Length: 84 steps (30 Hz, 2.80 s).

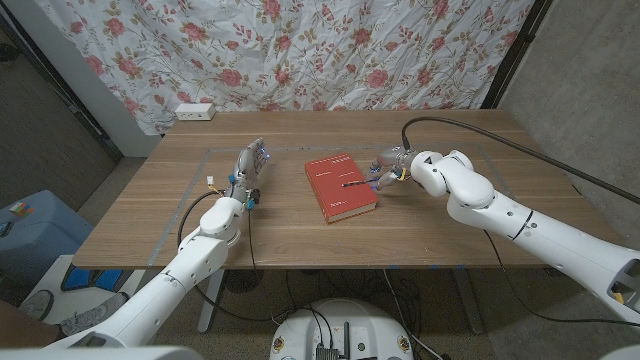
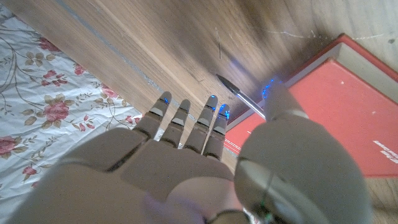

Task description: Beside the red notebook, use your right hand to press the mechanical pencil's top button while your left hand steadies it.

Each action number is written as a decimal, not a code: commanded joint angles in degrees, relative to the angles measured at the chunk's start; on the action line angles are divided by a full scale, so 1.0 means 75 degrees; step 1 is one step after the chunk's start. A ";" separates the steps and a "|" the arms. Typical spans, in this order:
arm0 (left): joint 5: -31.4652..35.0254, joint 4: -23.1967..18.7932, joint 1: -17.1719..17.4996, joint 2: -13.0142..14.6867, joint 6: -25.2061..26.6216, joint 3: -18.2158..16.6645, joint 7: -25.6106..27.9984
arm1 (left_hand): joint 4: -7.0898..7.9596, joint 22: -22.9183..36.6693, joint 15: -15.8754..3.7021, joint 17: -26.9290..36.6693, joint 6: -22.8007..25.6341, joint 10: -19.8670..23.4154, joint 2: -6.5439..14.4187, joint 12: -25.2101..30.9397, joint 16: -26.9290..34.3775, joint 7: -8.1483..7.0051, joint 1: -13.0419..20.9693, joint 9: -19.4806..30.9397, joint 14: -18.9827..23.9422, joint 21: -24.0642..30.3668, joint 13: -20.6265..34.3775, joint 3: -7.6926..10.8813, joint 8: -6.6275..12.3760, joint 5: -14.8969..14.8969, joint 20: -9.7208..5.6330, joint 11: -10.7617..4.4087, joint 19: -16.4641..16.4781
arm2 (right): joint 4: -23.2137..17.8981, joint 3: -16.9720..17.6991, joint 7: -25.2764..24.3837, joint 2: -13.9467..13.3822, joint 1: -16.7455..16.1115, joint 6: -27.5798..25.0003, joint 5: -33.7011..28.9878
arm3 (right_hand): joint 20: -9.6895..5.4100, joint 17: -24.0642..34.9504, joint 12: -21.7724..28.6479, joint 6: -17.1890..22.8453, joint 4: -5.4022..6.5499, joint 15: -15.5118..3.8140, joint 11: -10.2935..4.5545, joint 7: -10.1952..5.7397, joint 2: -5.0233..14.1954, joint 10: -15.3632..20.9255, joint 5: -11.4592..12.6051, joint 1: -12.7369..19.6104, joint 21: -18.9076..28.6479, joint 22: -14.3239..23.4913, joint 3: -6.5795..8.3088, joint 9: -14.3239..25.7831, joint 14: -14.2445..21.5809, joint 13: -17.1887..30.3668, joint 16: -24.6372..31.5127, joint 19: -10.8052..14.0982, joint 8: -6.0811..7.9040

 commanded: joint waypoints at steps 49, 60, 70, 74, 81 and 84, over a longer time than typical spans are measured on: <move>-0.0159 0.0151 -0.0199 0.0066 0.0251 0.0031 -0.0184 | 0.0060 0.0011 -0.0188 0.0037 0.0124 0.0113 0.0514 -0.0010 0.0038 0.0025 -0.0102 0.0023 0.0131 0.0019 0.0016 0.0106 0.0002 0.0012 0.0031 -0.0044 0.0135 | 0.0535 0.0162 -0.1539 0.0197 -0.0285 0.0490 -0.0348 | -0.0572 0.0102 -0.0140 0.2986 0.0020 -0.1152 -0.0105 -0.0193 0.0446 0.2715 0.0197 0.1120 -0.0039 0.0017 -0.0684 0.0097 0.1623 0.0036 0.0548 0.1074 0.0694; -0.0207 0.0359 -0.0270 -0.0073 0.0007 0.0008 -0.0252 | 0.0070 0.0012 -0.0171 0.0037 0.0143 0.0147 0.0513 -0.0003 0.0042 0.0027 -0.0108 0.0022 0.0161 0.0029 0.0017 0.0118 0.0006 0.0012 0.0066 -0.0023 0.0176 | 0.0698 0.0097 -0.1636 0.0237 -0.0167 0.0641 -0.0324 | -0.0609 0.0122 -0.0177 0.3474 -0.0066 -0.1219 -0.0110 -0.0203 0.0545 0.2992 0.0166 0.1527 -0.0053 0.0015 -0.0756 0.0094 0.1704 0.0039 0.0590 0.1092 0.0784; -0.0207 0.0288 -0.0241 -0.0058 0.0089 0.0001 -0.0161 | 0.0077 0.0013 -0.0187 0.0037 0.0158 0.0176 0.0508 0.0001 0.0048 0.0034 -0.0112 0.0022 0.0199 0.0036 0.0017 0.0128 0.0007 0.0012 0.0076 -0.0023 0.0214 | 0.0786 0.0078 -0.1845 0.0207 -0.0194 0.0708 -0.0321 | -0.0640 0.0130 -0.0188 0.3737 -0.0091 -0.1217 -0.0115 -0.0198 0.0329 0.3274 0.0184 0.2205 -0.0046 0.0013 -0.0907 0.0104 0.1877 0.0053 0.0668 0.1165 0.0792; -0.0200 0.0281 -0.0234 -0.0052 0.0065 -0.0001 -0.0169 | 0.0080 0.0013 -0.0188 0.0037 0.0164 0.0186 0.0506 0.0002 0.0047 0.0034 -0.0114 0.0022 0.0207 0.0035 0.0017 0.0132 0.0008 0.0012 0.0081 -0.0022 0.0219 | 0.0794 0.0099 -0.2030 0.0181 -0.0239 0.0748 -0.0304 | -0.0652 0.0146 -0.0194 0.3779 -0.0060 -0.1208 -0.0115 -0.0198 0.0333 0.3309 0.0195 0.2262 -0.0045 0.0013 -0.0935 0.0108 0.1944 0.0054 0.0707 0.1181 0.0796; -0.0279 0.0217 -0.0232 0.0020 0.0169 -0.0038 -0.0226 | 0.0084 0.0013 -0.0191 0.0037 0.0170 0.0195 0.0503 0.0001 0.0045 0.0041 -0.0116 0.0022 0.0217 0.0034 0.0017 0.0137 0.0007 0.0012 0.0083 -0.0029 0.0228 | 0.0793 0.0114 -0.2222 0.0143 -0.0305 0.0759 -0.0330 | -0.0663 0.0186 -0.0155 0.4021 0.0006 -0.1206 -0.0113 -0.0198 0.0413 0.3526 0.0202 0.2359 -0.0046 0.0014 -0.1005 0.0134 0.2076 0.0070 0.0801 0.1207 0.0873; -0.0292 0.0168 -0.0221 0.0048 0.0237 -0.0044 -0.0202 | 0.0086 0.0014 -0.0190 0.0037 0.0172 0.0196 0.0503 -0.0001 0.0043 0.0036 -0.0117 0.0022 0.0218 0.0033 0.0017 0.0140 0.0006 0.0012 0.0084 -0.0028 0.0231 | 0.0785 0.0119 -0.2281 0.0106 -0.0334 0.0785 -0.0341 | -0.0662 0.0199 -0.0142 0.4112 0.0024 -0.1204 -0.0113 -0.0196 0.0427 0.3619 0.0198 0.2374 -0.0046 0.0014 -0.1049 0.0142 0.2103 0.0075 0.0830 0.1220 0.0901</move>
